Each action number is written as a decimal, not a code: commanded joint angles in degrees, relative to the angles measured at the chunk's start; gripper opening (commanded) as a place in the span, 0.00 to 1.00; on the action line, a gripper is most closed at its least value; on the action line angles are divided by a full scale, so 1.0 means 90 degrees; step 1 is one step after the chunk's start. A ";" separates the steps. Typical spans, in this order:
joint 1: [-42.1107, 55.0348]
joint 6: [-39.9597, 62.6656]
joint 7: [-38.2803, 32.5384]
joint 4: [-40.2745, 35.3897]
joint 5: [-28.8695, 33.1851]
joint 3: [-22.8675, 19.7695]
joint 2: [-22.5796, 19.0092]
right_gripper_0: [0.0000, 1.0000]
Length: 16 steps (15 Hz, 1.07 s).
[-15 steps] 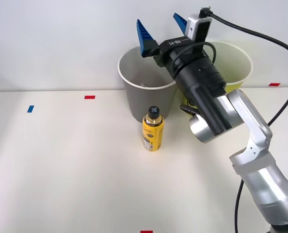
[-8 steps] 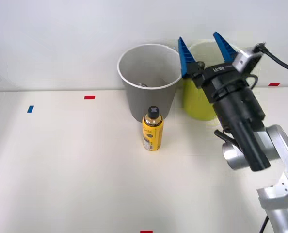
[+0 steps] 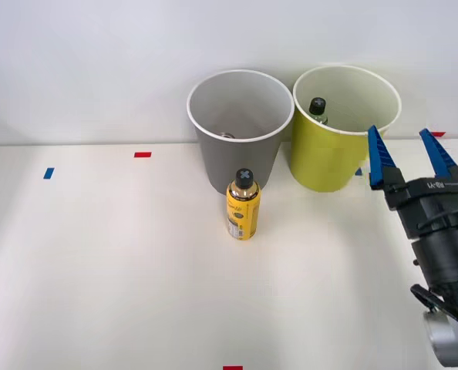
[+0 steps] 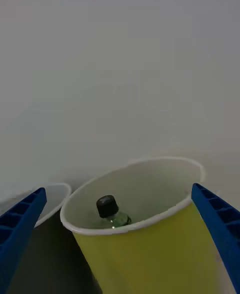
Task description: Put cans in the gray bin, plastic bottles in the light green bin
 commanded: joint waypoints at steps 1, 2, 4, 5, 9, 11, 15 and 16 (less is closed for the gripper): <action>0.0585 0.0004 -0.0022 -0.0002 -0.0020 -0.0271 0.0683 1.00; 0.0731 0.0004 -0.0022 -0.0002 -0.0030 -0.0340 0.0829 1.00; 0.1103 0.0004 0.0017 -0.0002 -0.0030 -0.0447 0.0849 1.00; 0.1278 0.0004 0.0066 -0.0002 0.0010 -0.0466 0.0849 1.00; 0.2411 -0.1061 0.1101 -0.0002 0.0097 -0.0476 0.0829 1.00; 0.2890 -0.1353 0.2049 -0.0002 0.0097 -0.0418 0.0888 1.00; 0.3573 -0.1578 0.3504 0.0213 -0.0264 0.0100 0.1024 1.00; 0.3554 -0.1744 0.3836 0.0457 -0.0518 0.0188 0.1015 1.00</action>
